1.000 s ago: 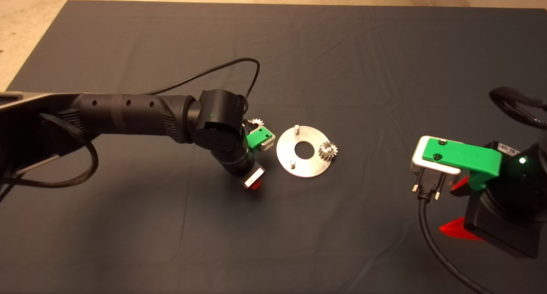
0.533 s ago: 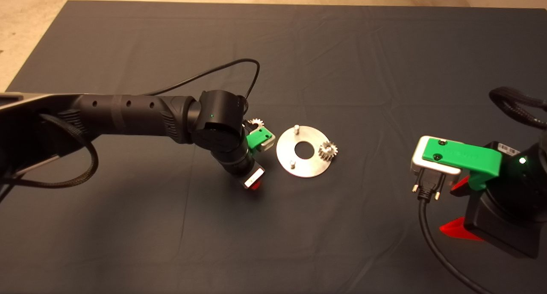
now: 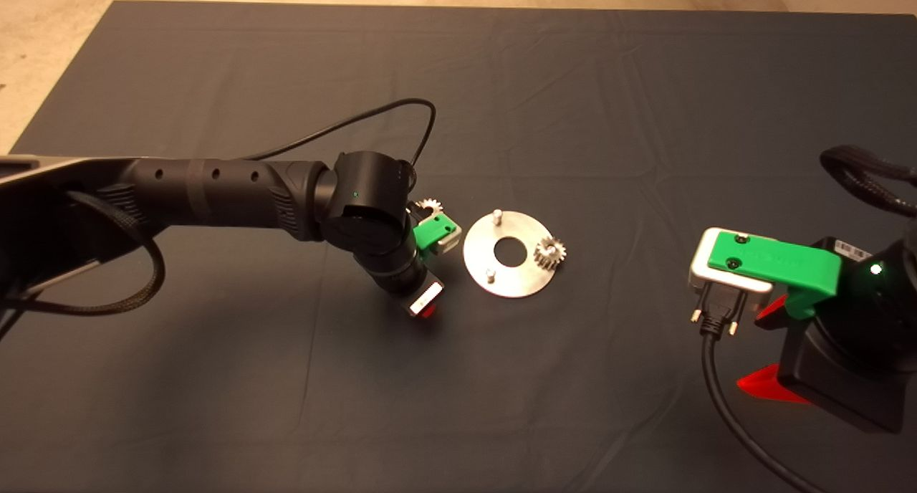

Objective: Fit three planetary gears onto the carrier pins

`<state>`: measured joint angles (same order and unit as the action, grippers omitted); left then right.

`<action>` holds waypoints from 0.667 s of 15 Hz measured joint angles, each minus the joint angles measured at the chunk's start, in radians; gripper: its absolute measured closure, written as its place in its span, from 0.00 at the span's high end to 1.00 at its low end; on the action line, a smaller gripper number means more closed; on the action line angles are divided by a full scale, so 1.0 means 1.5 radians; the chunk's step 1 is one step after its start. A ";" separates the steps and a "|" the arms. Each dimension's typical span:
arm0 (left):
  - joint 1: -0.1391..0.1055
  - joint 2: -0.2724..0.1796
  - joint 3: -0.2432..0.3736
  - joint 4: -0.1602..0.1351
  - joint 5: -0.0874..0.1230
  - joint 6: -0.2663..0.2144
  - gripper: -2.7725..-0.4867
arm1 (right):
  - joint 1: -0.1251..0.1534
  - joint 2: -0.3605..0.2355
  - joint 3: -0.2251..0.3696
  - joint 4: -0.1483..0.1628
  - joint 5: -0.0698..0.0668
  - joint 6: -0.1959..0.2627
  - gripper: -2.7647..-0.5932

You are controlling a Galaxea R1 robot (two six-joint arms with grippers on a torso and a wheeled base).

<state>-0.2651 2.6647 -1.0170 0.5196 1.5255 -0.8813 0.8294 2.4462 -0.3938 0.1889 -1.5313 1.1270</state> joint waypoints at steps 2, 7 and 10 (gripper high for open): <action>0.000 0.000 -0.003 0.000 0.000 0.000 0.57 | 0.001 0.001 0.000 0.000 0.000 0.000 0.40; 0.000 0.000 -0.011 0.000 0.000 -0.002 0.54 | 0.007 0.008 0.000 0.004 0.000 0.000 0.40; 0.000 0.000 -0.012 0.000 0.000 -0.002 0.51 | 0.009 0.010 0.000 0.007 0.000 0.000 0.40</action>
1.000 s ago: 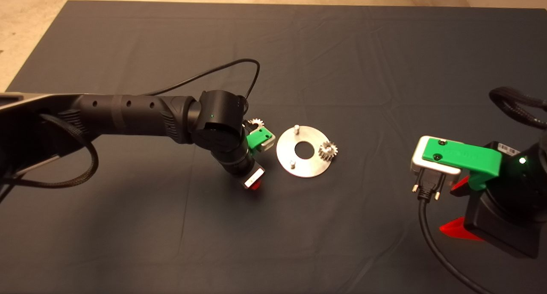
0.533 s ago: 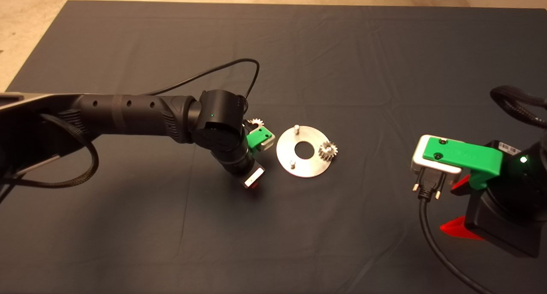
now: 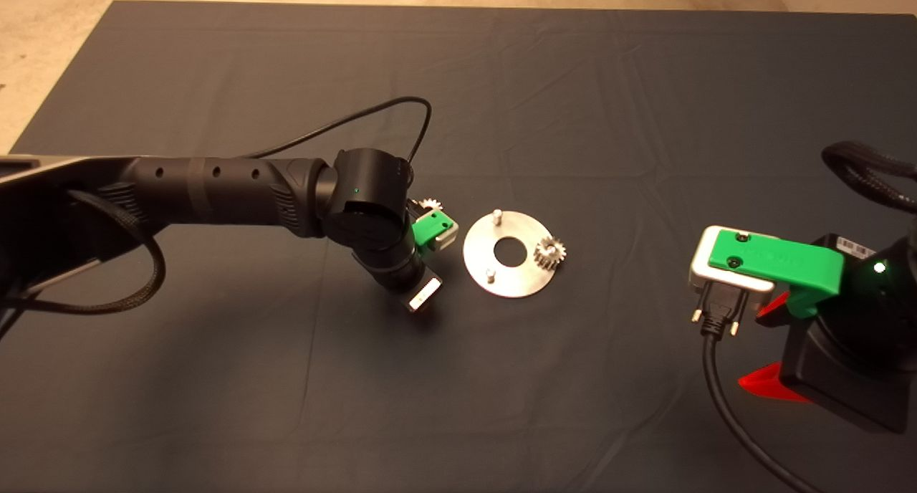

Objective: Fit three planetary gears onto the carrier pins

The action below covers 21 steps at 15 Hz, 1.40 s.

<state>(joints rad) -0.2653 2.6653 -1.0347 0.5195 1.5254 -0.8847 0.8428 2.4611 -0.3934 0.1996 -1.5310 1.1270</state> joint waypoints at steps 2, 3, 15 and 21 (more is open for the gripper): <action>0.000 0.000 0.000 0.000 0.000 0.000 0.51 | 0.001 0.000 0.000 0.002 0.000 0.000 0.40; 0.000 0.000 0.000 0.000 0.000 0.000 0.47 | 0.004 0.000 0.000 0.002 0.000 0.000 0.40; 0.000 0.002 0.000 0.000 0.000 -0.009 0.38 | 0.011 0.000 0.000 0.003 0.000 0.000 0.40; 0.000 0.004 0.000 -0.001 0.000 -0.010 0.32 | 0.011 0.000 0.000 0.003 0.000 0.000 0.40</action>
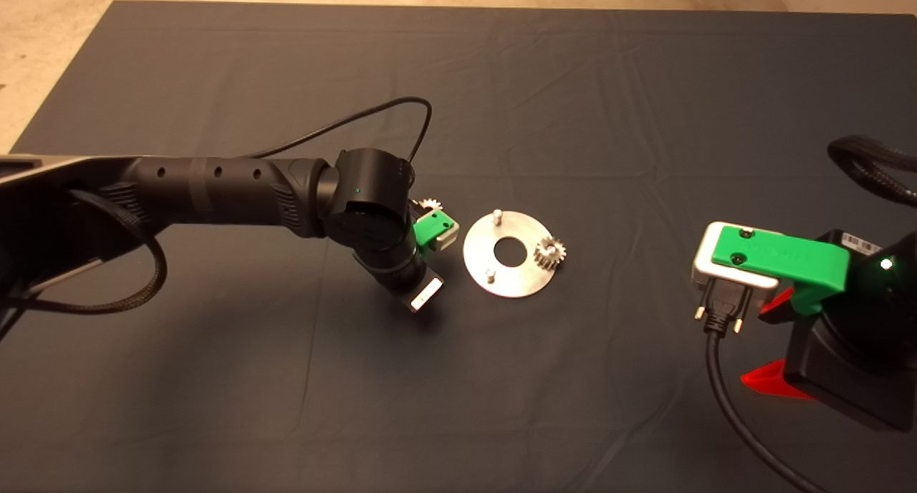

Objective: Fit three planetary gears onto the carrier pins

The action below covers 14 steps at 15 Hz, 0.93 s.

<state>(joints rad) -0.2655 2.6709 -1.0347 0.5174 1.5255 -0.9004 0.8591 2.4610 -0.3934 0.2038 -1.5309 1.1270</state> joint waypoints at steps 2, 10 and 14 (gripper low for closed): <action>0.000 0.000 0.000 0.000 0.000 0.000 0.32 | 0.000 0.000 0.000 0.000 0.000 0.000 0.40; 0.000 0.010 -0.003 -0.001 0.000 0.000 0.26 | 0.007 0.000 0.000 0.000 0.000 0.000 0.40; 0.000 0.015 -0.005 -0.001 0.002 0.000 0.26 | 0.008 0.000 0.000 0.000 0.000 0.000 0.40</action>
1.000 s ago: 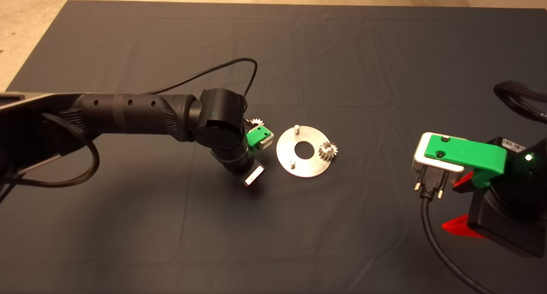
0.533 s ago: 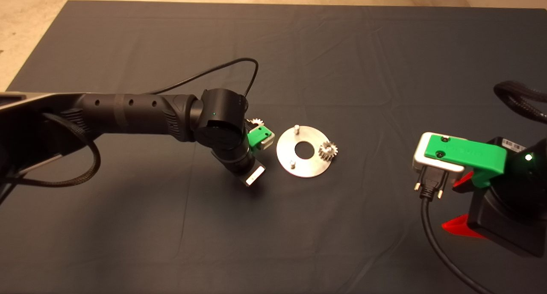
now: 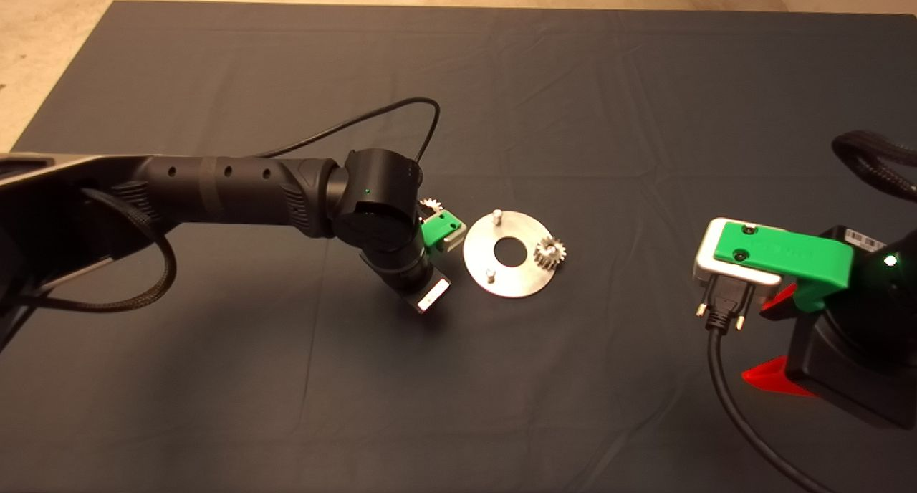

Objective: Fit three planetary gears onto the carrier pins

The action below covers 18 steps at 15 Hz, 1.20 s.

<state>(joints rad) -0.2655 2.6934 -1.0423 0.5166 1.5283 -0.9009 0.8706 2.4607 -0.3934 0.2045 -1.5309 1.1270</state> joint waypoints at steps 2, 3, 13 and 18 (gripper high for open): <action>0.000 0.001 -0.001 0.000 0.000 0.000 0.23 | 0.000 0.000 0.000 0.000 0.000 0.000 0.40; 0.000 0.002 -0.001 0.000 0.000 0.000 0.23 | 0.000 0.000 0.000 0.000 0.000 0.000 0.40; 0.000 0.004 -0.004 -0.001 0.001 0.000 0.18 | 0.006 0.000 0.000 0.004 0.000 0.000 0.40; -0.005 0.011 -0.007 -0.029 0.002 0.000 0.16 | 0.007 0.000 0.000 0.005 0.000 0.000 0.40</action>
<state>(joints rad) -0.2726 2.7105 -1.0534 0.4738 1.5306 -0.9008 0.8813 2.4608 -0.3934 0.2113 -1.5309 1.1270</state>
